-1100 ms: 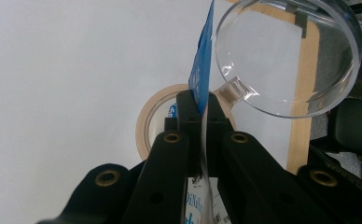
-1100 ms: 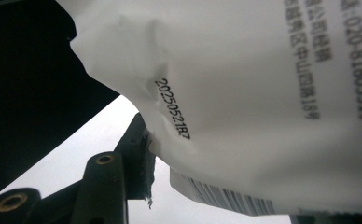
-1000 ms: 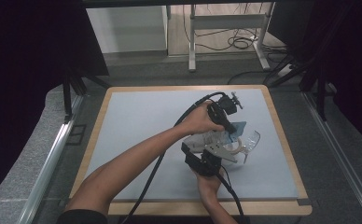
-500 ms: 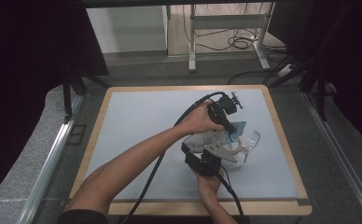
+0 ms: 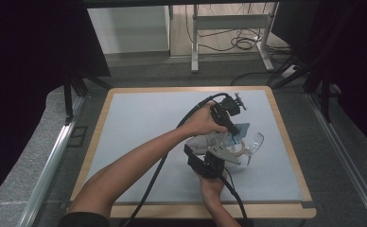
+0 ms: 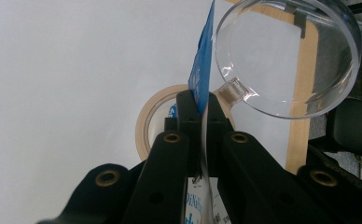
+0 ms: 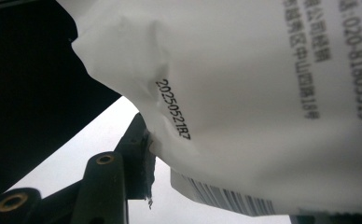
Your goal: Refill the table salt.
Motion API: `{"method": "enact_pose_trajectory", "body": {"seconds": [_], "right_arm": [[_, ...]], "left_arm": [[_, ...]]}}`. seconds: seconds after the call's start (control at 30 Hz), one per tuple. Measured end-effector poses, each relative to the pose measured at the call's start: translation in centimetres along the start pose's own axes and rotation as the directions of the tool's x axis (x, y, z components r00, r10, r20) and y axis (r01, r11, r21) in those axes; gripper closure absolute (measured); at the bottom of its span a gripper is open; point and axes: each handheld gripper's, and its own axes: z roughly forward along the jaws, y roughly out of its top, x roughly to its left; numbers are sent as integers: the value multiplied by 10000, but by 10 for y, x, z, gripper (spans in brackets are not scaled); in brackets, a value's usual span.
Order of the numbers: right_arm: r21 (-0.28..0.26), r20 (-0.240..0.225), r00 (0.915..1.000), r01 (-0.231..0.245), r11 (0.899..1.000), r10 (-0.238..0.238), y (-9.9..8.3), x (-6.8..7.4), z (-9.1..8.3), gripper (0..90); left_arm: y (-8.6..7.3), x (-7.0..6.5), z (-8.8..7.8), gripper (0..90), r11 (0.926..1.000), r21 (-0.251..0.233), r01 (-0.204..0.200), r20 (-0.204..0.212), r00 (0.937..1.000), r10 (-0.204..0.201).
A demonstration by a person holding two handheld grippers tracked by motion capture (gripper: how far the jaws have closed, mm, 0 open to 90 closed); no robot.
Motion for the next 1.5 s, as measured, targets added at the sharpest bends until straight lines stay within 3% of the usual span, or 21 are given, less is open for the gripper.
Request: {"method": "enact_pose_trajectory", "body": {"seconds": [1.5], "right_arm": [[-52, -54, 9999, -147, 9999, 147, 2, -1, -1, 496]], "left_arm": [[3, -1, 1, 900, 10000, 69, -12, -36, 10000, 12]]}}
